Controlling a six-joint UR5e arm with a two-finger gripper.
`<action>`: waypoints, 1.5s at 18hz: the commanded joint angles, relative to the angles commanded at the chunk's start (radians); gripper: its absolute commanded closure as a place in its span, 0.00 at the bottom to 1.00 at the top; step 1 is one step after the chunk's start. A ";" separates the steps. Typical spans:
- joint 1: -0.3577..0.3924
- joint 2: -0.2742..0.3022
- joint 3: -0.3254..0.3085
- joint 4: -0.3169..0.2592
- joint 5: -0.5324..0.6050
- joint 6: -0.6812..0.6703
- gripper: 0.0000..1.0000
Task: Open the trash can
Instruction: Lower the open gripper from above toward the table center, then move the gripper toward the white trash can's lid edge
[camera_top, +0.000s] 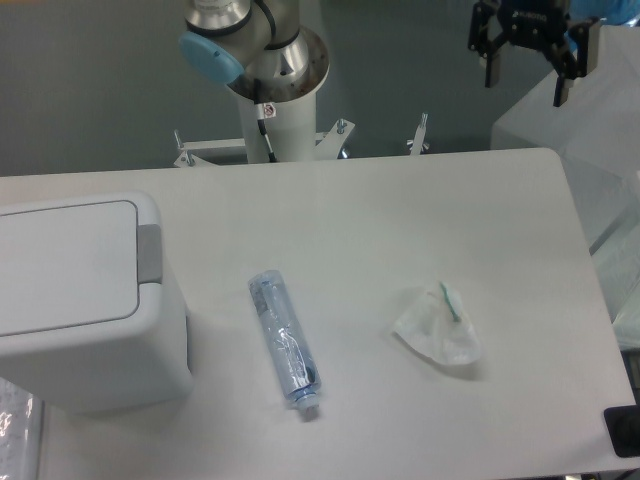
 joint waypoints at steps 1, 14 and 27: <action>0.000 0.000 0.000 0.000 0.000 0.000 0.00; -0.158 -0.031 0.031 0.051 -0.080 -0.524 0.00; -0.433 -0.092 0.005 0.212 -0.215 -1.302 0.00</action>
